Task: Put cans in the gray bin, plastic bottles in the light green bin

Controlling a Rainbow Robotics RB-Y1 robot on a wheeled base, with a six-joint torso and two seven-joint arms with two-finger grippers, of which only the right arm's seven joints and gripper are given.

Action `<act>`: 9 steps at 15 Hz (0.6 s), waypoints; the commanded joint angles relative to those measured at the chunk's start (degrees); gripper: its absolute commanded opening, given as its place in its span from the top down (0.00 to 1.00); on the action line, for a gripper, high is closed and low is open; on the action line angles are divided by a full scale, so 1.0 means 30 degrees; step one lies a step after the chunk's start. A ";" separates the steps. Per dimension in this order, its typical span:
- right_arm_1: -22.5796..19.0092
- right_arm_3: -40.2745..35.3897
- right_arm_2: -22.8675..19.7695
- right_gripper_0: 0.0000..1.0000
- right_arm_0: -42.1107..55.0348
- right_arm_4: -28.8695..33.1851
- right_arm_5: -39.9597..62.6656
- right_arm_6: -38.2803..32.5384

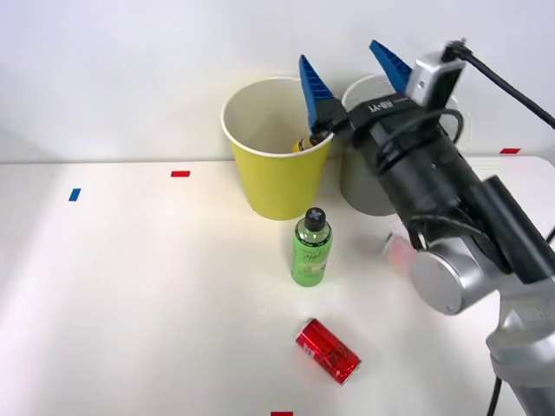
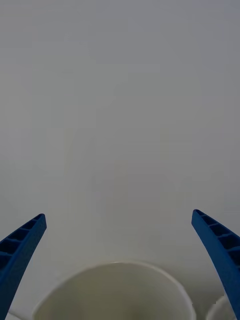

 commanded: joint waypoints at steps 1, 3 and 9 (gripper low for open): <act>-0.0515 -0.0364 -0.0107 0.00 0.3036 0.0101 -0.3628 0.0139; -0.0837 -0.0657 -0.0166 0.00 0.4823 0.0247 -0.5122 0.0139; -0.1775 -0.0745 -0.1367 0.00 1.0653 0.0804 -0.9605 0.0022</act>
